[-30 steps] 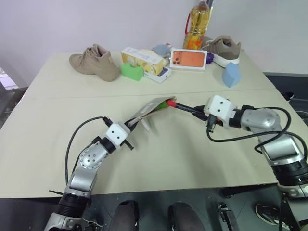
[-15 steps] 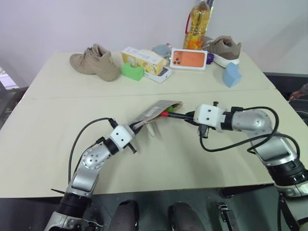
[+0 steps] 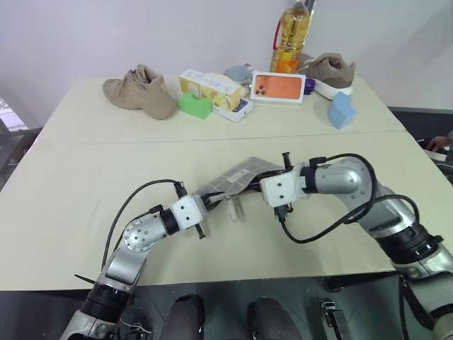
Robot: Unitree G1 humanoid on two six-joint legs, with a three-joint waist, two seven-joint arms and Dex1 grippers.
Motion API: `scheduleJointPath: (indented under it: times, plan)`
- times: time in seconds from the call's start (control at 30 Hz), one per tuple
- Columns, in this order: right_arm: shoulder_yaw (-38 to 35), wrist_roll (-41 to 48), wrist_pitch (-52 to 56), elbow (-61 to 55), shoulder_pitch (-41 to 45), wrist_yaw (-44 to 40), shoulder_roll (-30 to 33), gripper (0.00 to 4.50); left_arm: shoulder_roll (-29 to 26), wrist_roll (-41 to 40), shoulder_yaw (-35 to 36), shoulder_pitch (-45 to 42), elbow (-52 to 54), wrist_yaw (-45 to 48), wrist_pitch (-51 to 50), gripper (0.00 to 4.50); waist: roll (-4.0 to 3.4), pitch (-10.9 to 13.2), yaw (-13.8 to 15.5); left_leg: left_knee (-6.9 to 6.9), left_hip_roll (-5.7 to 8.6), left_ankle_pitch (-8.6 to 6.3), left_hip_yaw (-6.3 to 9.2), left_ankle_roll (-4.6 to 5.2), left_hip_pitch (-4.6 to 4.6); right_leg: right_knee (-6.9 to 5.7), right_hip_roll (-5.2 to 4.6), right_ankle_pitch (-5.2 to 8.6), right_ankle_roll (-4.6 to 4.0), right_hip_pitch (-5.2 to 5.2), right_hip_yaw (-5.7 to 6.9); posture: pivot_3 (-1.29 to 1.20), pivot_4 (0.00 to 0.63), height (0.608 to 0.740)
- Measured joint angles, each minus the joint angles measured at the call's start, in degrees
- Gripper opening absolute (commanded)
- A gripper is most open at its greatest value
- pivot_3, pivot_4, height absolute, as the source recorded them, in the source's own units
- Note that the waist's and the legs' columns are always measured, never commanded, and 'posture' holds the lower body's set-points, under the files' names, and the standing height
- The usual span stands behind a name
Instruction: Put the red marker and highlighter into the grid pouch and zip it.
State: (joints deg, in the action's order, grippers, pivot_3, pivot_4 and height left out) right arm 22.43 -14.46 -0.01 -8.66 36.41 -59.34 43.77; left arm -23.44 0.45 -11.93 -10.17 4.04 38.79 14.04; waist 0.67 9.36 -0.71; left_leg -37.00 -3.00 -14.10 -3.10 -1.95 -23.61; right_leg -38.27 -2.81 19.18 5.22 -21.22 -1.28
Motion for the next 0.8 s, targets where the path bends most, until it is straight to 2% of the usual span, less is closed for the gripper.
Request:
scheduleJointPath:
  times: [0.07, 0.27, 0.3, 0.47, 0.6, 0.8]
  plan:
    - [0.3, -0.2, -0.5, 0.0, 0.1, -0.2, -0.2, 0.39, 0.0, 0.0, -0.1, 0.1, 0.5, 0.0, -0.1, 0.00, 0.00, 0.0, 0.0, 0.00, 0.00, 0.00, 0.00, 0.01, 0.00, 0.00, -0.02, 0.00, 0.00, 0.01, 0.00, 0.00, 0.150, 0.740]
    - [-1.1, 1.2, 1.4, 0.0, 0.2, -1.4, -0.5, 3.43, 0.7, 0.0, -0.2, 0.4, 0.7, -0.6, -0.5, 0.00, 0.00, 0.0, 0.0, -0.01, -0.01, -0.01, 0.01, 0.01, 0.00, -0.02, -0.02, 0.00, 0.00, 0.01, 0.00, 0.00, 0.150, 0.740]
    - [-1.6, 1.6, 1.8, 0.0, 0.2, -1.3, -0.5, 3.81, 0.9, 0.0, -0.1, 0.4, 0.7, -0.8, -0.7, 0.00, 0.00, 0.0, 0.0, -0.02, -0.02, -0.01, 0.01, 0.01, 0.00, -0.02, -0.02, 0.00, 0.00, 0.01, 0.00, 0.00, 0.150, 0.740]
    - [-11.0, 10.4, 10.2, -1.3, -1.0, -0.8, -1.0, 3.81, 2.3, -0.4, 0.5, 0.1, 0.5, -3.1, -1.7, 0.00, 0.00, 0.0, 0.0, -0.03, -0.06, -0.01, 0.05, 0.01, 0.01, -0.02, -0.05, 0.00, 0.00, 0.07, 0.00, 0.00, 0.150, 0.740]
    - [-22.2, 23.7, 23.9, -6.0, -6.0, -1.5, -0.9, 3.81, 5.9, -0.6, 1.8, -2.6, -2.4, -6.7, -3.7, 0.00, 0.00, 0.0, 0.4, -0.08, -0.04, -0.03, 0.16, 0.06, 0.02, 0.02, -0.09, 0.00, 0.00, 0.23, 0.09, 0.00, 0.150, 0.740]
    - [-25.6, 32.8, 36.0, -10.5, -12.1, 1.2, -2.9, 3.81, 10.3, -1.7, 2.7, -6.7, -5.2, -10.0, -6.2, 0.00, 0.01, 0.0, -0.3, -0.08, -0.03, -0.05, 0.14, 0.09, 0.09, 0.01, 0.00, -0.01, 0.01, 0.22, 0.03, 0.00, 0.150, 0.740]
